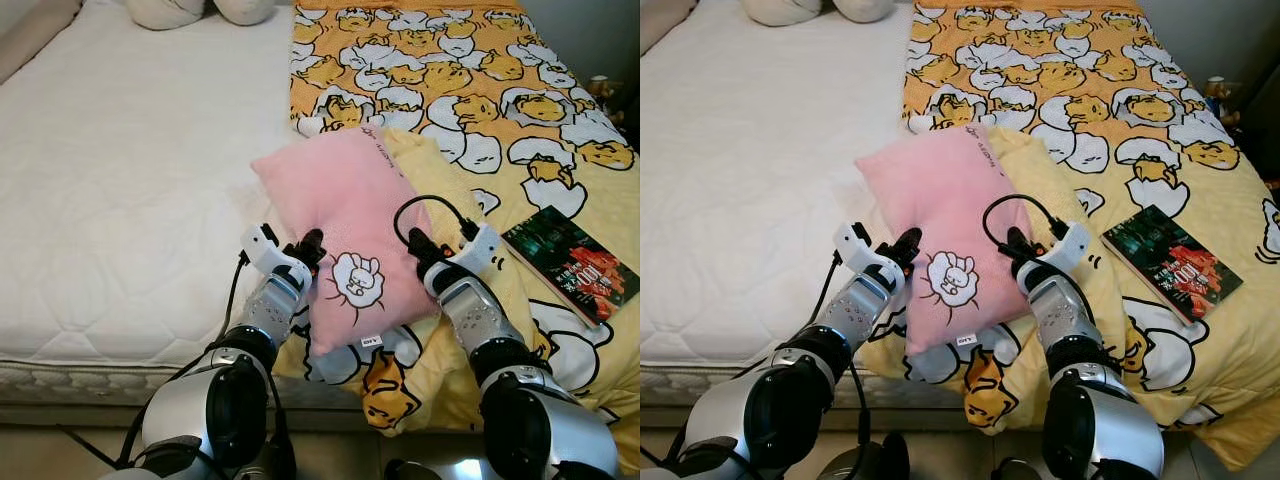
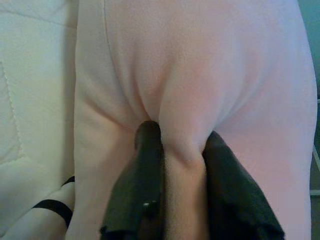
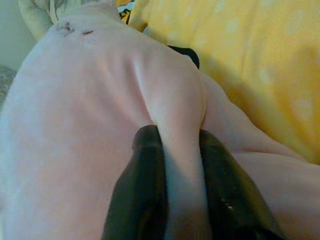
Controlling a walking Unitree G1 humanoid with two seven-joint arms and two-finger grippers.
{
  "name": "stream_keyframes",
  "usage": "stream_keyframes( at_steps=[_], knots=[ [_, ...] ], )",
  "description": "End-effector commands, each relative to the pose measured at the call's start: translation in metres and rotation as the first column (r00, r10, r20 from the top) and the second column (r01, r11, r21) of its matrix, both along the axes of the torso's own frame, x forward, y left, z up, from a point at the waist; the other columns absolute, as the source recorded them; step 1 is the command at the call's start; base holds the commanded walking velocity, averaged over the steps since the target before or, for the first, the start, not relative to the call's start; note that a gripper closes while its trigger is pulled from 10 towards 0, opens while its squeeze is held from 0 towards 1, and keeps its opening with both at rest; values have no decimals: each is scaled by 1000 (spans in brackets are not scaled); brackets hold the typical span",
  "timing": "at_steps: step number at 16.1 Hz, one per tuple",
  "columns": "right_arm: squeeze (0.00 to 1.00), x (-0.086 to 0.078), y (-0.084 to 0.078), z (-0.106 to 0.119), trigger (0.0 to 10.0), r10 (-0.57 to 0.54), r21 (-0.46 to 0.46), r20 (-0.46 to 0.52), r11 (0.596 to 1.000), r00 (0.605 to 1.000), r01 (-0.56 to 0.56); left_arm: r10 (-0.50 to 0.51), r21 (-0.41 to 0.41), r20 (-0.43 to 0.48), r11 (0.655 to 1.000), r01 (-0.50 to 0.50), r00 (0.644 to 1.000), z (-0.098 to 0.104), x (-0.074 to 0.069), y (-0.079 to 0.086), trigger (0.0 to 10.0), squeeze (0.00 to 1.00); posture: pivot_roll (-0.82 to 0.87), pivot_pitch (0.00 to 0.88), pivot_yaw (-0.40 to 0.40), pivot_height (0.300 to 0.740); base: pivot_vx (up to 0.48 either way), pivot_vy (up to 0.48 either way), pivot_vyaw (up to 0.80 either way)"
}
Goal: Clean up the room
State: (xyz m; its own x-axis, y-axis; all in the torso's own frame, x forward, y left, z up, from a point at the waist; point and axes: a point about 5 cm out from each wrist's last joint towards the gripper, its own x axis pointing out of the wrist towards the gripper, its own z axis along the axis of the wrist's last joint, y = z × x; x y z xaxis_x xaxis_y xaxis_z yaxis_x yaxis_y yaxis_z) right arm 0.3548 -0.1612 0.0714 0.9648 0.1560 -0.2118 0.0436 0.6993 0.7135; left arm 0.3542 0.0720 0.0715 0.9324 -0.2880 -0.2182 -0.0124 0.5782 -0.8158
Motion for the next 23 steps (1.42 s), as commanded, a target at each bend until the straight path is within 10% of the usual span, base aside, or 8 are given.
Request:
stream_keyframes(
  at_steps=[1,7,12,18,23],
  knots=[
    [0,0,5,-2,0,6,50,-19,999,1000,-5,-63,-36,-43,997,61,997,-5,-9,-26,0,0,-181,43,34,740,0,0,0],
    [0,0,10,1,0,8,105,1,994,1000,-8,-68,-38,14,997,68,998,5,-2,-24,0,0,-146,0,11,740,0,0,0],
    [0,1,6,8,0,29,6,53,1000,998,-30,-105,196,52,976,93,993,-5,-3,8,0,0,-137,0,35,740,0,0,0],
    [0,7,-11,73,0,-3,-171,360,983,933,69,-233,600,438,795,-89,868,74,30,57,0,0,-105,0,54,740,0,0,0],
    [0,0,-20,87,0,-85,-153,403,975,911,159,-227,616,554,759,-211,801,119,40,78,0,0,-89,0,46,740,0,0,0]
  ],
)
